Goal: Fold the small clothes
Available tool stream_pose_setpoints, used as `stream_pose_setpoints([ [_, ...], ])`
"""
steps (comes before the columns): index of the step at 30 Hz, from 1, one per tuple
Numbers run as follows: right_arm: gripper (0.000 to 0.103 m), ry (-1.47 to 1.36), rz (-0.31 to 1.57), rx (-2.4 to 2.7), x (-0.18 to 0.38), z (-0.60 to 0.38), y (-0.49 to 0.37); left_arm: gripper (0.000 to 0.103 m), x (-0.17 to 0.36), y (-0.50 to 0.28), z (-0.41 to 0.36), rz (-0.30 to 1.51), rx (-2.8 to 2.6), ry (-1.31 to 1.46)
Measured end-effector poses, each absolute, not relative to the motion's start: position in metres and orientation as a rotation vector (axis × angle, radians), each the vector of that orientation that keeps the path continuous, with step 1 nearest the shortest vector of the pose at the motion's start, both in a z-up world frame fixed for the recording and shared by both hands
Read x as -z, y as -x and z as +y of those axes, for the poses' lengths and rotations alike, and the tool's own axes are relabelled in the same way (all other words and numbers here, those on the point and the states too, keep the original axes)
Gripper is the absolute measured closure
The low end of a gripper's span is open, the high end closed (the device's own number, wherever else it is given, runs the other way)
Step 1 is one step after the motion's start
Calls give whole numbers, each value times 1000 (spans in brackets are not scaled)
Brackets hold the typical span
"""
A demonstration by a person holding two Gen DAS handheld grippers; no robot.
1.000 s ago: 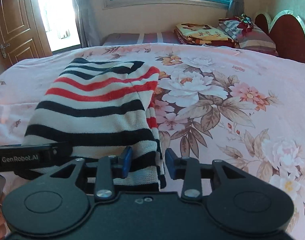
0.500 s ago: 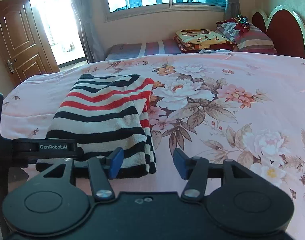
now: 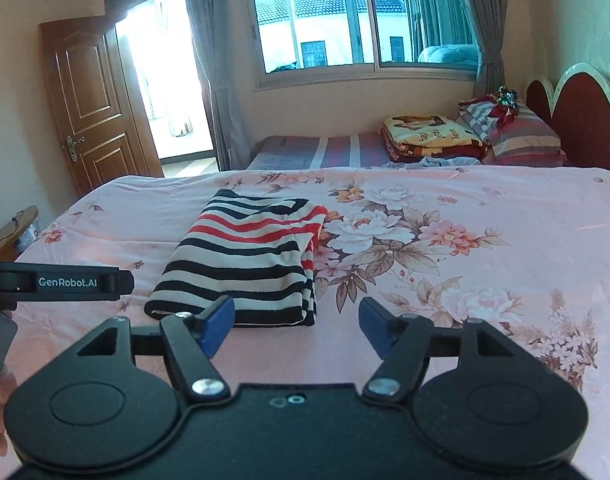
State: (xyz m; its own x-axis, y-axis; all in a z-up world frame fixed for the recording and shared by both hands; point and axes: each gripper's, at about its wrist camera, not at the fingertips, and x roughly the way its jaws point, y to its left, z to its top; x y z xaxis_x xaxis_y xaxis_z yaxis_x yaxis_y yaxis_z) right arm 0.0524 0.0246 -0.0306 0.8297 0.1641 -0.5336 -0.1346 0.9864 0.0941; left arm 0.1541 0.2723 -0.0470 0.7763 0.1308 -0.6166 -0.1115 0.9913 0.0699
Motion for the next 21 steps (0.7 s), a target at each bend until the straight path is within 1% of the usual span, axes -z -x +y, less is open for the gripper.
stream_pose_setpoints([
  [3,31,-31,530,-173,15,21,-19,0,33,-116,268,659,-123,-59],
  [4,26,-16,517,-171,9,20,-8,0,28,-105,266,664,-110,-61],
  [5,24,-5,502,-168,4,19,3,0,23,-94,265,668,-94,-56],
  [9,20,-3,467,-170,-14,11,41,0,3,-40,264,623,-61,-18],
  [11,11,3,454,-164,-19,9,57,0,-4,-18,264,605,-59,-14],
  [16,9,-8,450,-161,-27,5,86,0,-17,24,266,569,-58,-23],
  [21,6,-23,433,-147,-35,-1,106,0,-18,45,270,612,-22,19],
])
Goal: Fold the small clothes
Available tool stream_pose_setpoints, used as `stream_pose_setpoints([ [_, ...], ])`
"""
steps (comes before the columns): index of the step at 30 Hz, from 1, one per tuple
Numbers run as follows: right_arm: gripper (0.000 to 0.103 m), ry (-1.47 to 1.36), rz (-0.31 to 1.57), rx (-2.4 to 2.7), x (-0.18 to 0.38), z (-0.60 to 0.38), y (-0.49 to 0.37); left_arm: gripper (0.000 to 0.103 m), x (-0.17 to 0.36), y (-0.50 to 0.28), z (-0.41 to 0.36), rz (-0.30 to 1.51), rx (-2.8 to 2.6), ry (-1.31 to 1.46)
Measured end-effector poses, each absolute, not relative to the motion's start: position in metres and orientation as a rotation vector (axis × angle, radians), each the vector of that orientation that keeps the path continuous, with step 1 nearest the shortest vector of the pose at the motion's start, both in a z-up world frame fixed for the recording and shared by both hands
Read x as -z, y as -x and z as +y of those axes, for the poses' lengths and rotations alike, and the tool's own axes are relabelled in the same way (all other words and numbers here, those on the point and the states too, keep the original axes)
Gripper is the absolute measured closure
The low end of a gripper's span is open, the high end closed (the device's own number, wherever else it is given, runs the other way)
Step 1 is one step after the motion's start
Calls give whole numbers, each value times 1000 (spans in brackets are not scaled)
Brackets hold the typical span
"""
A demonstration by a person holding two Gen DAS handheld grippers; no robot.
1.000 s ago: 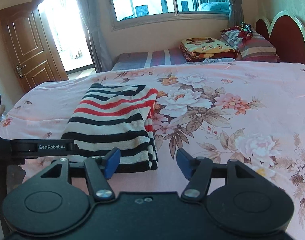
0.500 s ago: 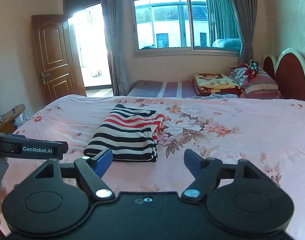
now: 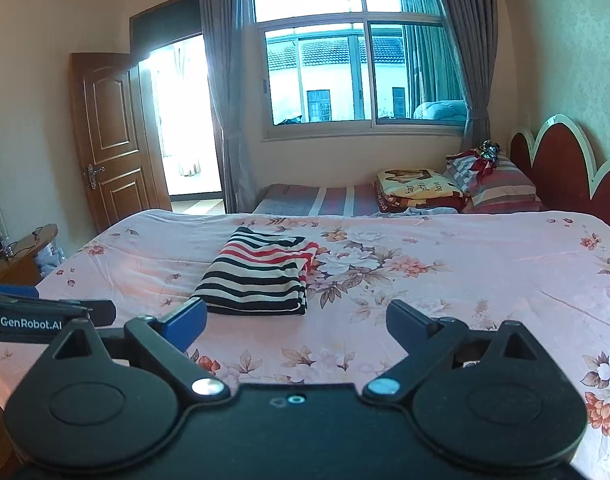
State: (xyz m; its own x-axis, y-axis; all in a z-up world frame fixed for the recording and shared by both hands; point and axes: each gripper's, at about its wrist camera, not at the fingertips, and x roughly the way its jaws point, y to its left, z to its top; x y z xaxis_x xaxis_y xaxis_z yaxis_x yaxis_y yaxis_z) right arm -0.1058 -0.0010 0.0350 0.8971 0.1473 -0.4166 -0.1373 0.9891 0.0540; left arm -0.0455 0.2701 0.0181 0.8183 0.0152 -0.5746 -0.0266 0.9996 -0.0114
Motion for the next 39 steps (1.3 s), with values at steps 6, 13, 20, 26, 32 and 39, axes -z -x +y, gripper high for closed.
stream_pose_setpoints([
  [6,4,-44,436,-126,-38,-6,120,0,-16,59,272,647,-39,59],
  [13,3,-58,428,-97,-34,-10,126,0,-18,67,271,639,-58,64],
  [20,3,-54,426,-75,-31,-12,127,0,-20,68,271,629,-92,56],
  [26,2,-67,430,-64,-29,-16,127,0,-18,67,269,639,-95,52],
  [32,2,-65,429,-60,-29,-18,128,0,-20,67,263,628,-90,35],
  [39,2,-71,433,-62,-29,-18,127,0,-21,68,259,628,-86,25],
])
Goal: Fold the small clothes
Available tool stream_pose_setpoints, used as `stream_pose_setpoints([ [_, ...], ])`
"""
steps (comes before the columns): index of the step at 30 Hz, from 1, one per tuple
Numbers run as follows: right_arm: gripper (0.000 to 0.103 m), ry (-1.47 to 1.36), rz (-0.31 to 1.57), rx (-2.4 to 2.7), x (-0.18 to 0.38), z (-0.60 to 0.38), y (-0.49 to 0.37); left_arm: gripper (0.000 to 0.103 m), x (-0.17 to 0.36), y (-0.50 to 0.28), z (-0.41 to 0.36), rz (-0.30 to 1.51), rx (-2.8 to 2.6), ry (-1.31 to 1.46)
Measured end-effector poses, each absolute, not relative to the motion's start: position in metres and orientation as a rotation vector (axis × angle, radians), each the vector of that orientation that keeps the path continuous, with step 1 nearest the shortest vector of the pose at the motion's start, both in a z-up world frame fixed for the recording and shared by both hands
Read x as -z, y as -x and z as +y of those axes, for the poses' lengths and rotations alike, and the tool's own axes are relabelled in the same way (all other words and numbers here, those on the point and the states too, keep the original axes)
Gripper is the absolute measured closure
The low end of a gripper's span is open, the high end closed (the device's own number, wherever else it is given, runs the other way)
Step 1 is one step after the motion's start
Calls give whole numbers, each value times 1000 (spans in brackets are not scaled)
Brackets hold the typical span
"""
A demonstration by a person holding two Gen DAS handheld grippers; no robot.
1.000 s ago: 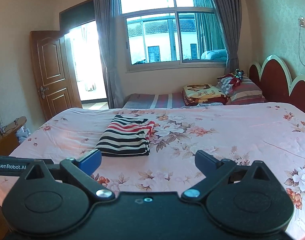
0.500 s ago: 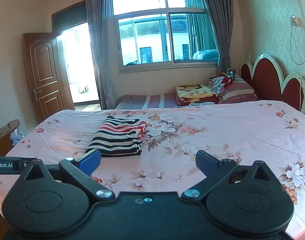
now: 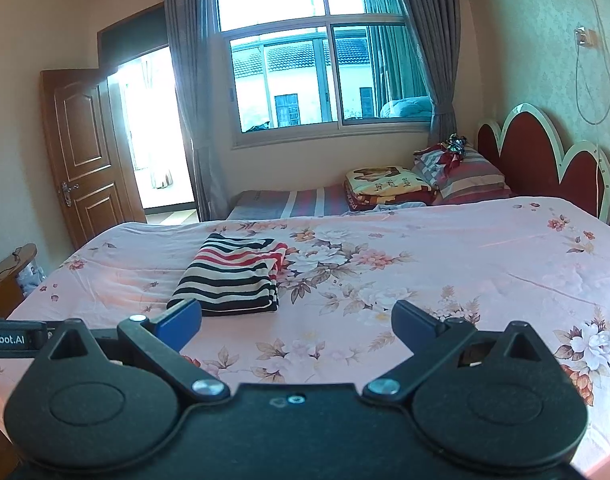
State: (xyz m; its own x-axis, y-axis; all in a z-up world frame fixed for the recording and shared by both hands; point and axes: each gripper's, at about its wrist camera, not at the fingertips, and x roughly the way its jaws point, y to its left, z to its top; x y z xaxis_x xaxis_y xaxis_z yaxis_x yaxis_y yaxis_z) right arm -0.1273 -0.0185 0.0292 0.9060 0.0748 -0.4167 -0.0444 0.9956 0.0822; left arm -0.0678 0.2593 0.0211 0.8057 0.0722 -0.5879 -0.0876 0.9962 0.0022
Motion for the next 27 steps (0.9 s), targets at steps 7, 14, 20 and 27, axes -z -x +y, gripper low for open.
stream_pose_setpoints([
  [7,2,-76,432,-60,-29,-19,127,0,-21,66,257,628,-89,24],
  [14,2,-81,431,-61,-30,-20,126,0,-19,64,254,632,-86,17],
  [20,2,-79,437,-63,-30,-20,124,0,-18,61,253,632,-89,15],
  [27,2,-84,444,-66,-28,-21,121,0,-16,59,252,643,-85,21],
])
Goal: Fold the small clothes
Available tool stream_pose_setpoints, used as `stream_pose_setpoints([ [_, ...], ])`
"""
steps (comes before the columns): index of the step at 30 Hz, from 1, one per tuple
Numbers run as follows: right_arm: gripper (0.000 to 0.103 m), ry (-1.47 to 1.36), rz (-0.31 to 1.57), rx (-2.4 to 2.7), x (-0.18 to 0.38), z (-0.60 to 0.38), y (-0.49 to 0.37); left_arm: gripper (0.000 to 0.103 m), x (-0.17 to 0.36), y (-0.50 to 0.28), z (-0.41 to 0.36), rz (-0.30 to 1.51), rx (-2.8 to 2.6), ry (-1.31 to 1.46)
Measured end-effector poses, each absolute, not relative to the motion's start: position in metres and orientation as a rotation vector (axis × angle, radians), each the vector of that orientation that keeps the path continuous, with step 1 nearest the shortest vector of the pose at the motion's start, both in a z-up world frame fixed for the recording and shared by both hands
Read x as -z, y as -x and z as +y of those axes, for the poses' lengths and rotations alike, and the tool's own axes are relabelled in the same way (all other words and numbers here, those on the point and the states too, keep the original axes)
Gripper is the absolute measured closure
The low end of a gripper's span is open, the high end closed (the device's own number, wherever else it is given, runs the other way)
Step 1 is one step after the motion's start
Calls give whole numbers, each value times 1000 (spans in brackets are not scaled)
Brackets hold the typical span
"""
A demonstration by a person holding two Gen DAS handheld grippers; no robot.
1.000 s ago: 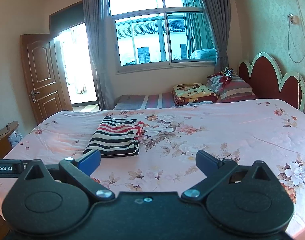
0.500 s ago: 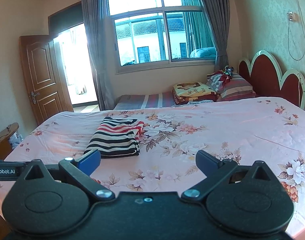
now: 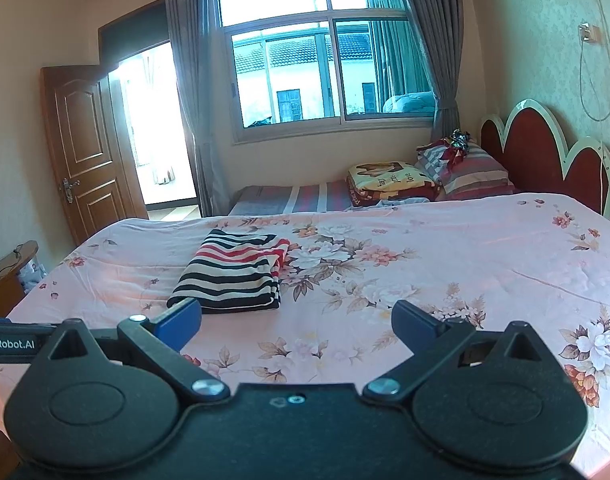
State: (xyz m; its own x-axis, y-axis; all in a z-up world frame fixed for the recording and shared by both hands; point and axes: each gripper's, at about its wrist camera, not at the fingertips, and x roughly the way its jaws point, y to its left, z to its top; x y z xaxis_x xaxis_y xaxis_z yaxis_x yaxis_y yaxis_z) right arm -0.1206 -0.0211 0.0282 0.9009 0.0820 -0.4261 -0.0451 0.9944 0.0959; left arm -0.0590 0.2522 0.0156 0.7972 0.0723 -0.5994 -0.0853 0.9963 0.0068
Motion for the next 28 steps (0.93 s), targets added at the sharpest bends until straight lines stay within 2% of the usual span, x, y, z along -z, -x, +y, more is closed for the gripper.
stream_pose_setpoints([
  [28,2,-102,489,-81,-13,-22,100,0,2,32,245,631,-51,-5],
])
